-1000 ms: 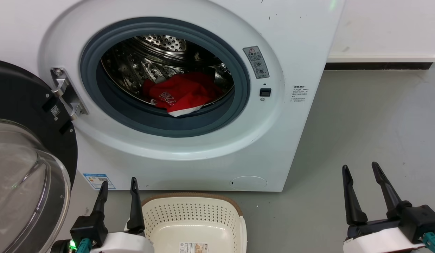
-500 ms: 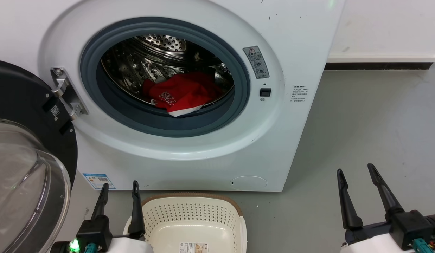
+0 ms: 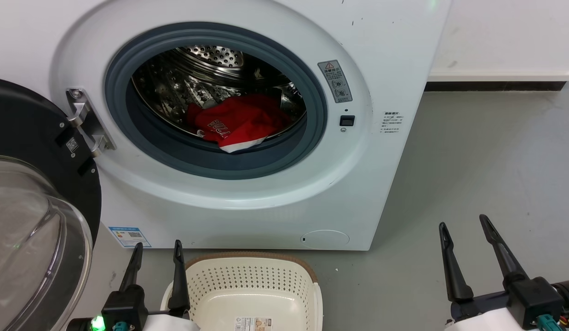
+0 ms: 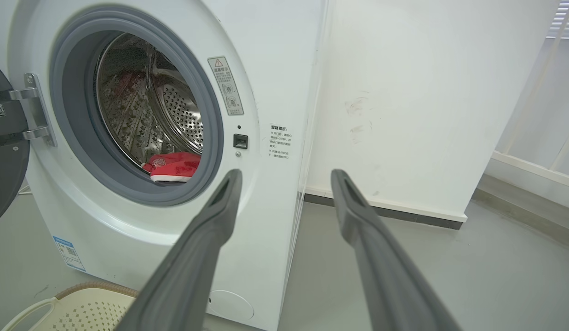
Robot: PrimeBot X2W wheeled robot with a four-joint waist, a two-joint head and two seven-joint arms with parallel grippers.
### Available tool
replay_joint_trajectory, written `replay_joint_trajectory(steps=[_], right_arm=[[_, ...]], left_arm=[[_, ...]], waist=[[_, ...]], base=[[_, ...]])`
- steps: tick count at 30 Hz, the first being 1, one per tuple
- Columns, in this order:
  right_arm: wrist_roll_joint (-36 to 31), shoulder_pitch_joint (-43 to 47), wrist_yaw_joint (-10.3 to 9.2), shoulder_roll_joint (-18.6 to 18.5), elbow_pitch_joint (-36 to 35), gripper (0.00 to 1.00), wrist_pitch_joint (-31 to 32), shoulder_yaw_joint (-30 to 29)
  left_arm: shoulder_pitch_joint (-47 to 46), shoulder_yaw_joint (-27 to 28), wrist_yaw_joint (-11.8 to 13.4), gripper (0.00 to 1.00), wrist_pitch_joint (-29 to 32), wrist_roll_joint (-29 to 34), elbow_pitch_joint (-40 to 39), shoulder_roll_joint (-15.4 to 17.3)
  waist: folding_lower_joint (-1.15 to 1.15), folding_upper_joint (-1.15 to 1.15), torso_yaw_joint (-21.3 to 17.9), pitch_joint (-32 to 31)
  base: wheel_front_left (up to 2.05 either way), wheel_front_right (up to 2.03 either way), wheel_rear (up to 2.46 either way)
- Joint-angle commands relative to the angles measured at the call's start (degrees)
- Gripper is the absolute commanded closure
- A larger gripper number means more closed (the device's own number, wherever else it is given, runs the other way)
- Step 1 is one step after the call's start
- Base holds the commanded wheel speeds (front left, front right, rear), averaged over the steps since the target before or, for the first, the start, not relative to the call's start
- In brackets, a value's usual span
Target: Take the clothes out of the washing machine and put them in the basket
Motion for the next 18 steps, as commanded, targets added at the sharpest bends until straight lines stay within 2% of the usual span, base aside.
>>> replay_joint_trajectory(steps=[1, 18], right_arm=[[0.26, 0.54, -0.04, 0.09, -0.01, 0.0, -0.13, -0.04], [0.84, 0.2, -0.04, 0.09, 0.45, 0.0, -0.12, -0.18]], left_arm=[[0.3, -0.04, -0.04, 0.0, -0.16, -0.17, 0.18, -0.11], [-0.72, -0.22, -0.26, 0.0, -0.16, -0.18, 0.83, -0.12]], waist=[[0.0, 0.0, 0.0, 0.01], [0.0, 0.0, -0.1, 0.38]], base=[[0.0, 0.0, 0.0], [0.0, 0.0, 0.0]])
